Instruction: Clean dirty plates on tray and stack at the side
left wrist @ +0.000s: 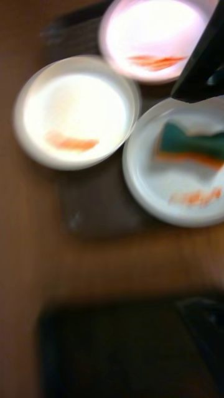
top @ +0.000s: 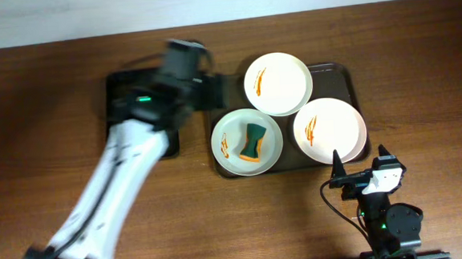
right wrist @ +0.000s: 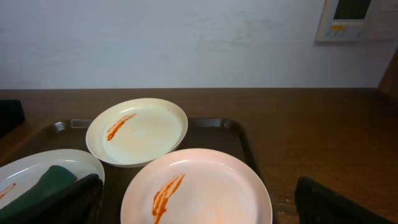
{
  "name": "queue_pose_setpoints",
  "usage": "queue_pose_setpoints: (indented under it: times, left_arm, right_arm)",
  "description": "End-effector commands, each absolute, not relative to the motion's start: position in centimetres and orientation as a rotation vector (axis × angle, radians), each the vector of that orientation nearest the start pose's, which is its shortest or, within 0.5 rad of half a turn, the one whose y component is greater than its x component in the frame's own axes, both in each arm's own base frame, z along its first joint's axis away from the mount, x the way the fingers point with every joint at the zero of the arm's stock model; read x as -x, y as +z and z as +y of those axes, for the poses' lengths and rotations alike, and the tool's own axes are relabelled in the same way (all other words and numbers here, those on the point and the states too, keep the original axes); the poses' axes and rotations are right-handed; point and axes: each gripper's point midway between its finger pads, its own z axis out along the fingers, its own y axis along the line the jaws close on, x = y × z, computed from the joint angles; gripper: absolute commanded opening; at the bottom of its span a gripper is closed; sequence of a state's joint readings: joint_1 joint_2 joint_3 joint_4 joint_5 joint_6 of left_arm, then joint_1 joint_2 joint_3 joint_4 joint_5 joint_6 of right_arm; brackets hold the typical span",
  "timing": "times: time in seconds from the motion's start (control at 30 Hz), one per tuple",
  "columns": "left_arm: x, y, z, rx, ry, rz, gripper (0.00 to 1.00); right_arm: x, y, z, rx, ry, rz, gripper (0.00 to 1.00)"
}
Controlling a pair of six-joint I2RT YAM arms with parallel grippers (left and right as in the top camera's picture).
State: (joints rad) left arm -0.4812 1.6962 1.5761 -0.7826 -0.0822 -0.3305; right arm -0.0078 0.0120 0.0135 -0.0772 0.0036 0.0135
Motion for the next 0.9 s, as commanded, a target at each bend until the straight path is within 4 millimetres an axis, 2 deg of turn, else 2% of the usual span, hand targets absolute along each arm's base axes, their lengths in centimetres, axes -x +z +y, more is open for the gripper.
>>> queue_pose_setpoints:
  times: [0.0, 0.07, 0.1, 0.2, 0.3, 0.33, 0.4, 0.47, 0.5, 0.57, 0.6, 0.63, 0.67, 0.73, 0.77, 0.8, 0.83, 0.87]
  left_arm:
    - [-42.4, 21.9, -11.9, 0.056, -0.068, 2.482, 1.00]
    - [-42.3, 19.7, -11.0, 0.076, -0.035, 2.538, 1.00]
    - [-42.0, 17.5, -11.0, 0.067, -0.020, 2.590, 1.00]
    - [-41.6, 14.6, -12.7, 0.024, -0.084, 2.681, 1.00]
    - [-41.5, 13.5, -12.7, 0.021, -0.075, 2.713, 1.00]
    - [-41.4, 13.4, -12.7, 0.020, -0.073, 2.718, 1.00]
    - [-41.4, 13.4, -12.7, 0.020, -0.073, 2.718, 1.00]
    - [-41.3, 13.4, -12.9, 0.015, -0.090, 2.724, 1.00]
    - [-41.3, 13.4, -12.9, 0.015, -0.090, 2.724, 1.00]
    - [-41.3, 13.4, -12.9, 0.015, -0.090, 2.724, 1.00]
    - [-41.3, 13.4, -12.9, 0.015, -0.090, 2.724, 1.00]
    - [-41.3, 13.4, -12.9, 0.015, -0.090, 2.724, 1.00]
    - [-41.3, 13.4, -12.9, 0.015, -0.090, 2.724, 1.00]
    - [-41.3, 13.4, -12.9, 0.015, -0.090, 2.724, 1.00]
    - [-41.3, 13.4, -12.9, 0.015, -0.090, 2.724, 1.00]
    - [-41.3, 13.4, -12.9, 0.015, -0.090, 2.724, 1.00]
    - [-41.3, 13.4, -12.9, 0.015, -0.090, 2.725, 1.00]
    - [-41.3, 13.4, -12.9, 0.015, -0.090, 2.725, 1.00]
  right_arm:
    - [-24.6, 15.5, -0.5, -0.026, -0.015, 1.652, 0.98]
    - [-24.6, 15.5, -0.5, -0.026, -0.015, 1.652, 0.98]
    - [-24.6, 15.5, -0.5, -0.026, -0.015, 1.652, 0.98]
    - [-24.6, 15.5, -0.4, -0.020, -0.007, 1.650, 0.98]
    - [-23.8, 16.7, 5.3, 0.099, 0.397, 1.615, 0.99]
    - [-22.6, 16.8, 8.2, 0.163, 0.623, 1.625, 0.98]
    - [-21.3, 19.3, 10.1, 0.268, 0.734, 1.525, 0.98]
    - [-20.2, 23.5, 10.4, 0.264, 0.824, 1.365, 0.98]
    - [-18.6, 27.6, 10.4, 0.302, 0.825, 1.188, 0.98]
    - [-16.5, 32.9, 9.3, 0.280, 0.780, 0.997, 0.98]
    - [-15.4, 35.9, 8.8, 0.287, 0.716, 0.941, 0.98]
    - [-14.9, 38.5, 8.8, 0.334, 0.595, 0.959, 0.98]
    - [-16.2, 39.8, 8.5, 0.373, 0.439, 1.109, 0.98]
    - [-19.7, 39.3, 8.0, 0.384, 0.373, 1.414, 0.98]
    - [-22.6, 37.9, 8.3, 0.371, 0.439, 1.648, 0.98]
    - [-24.2, 36.8, 9.4, 0.392, 0.557, 1.808, 0.98]
    - [-26.1, 36.2, 11.0, 0.426, 0.730, 1.938, 0.98]
    - [-27.5, 36.5, 12.0, 0.454, 0.829, 1.958, 0.98]
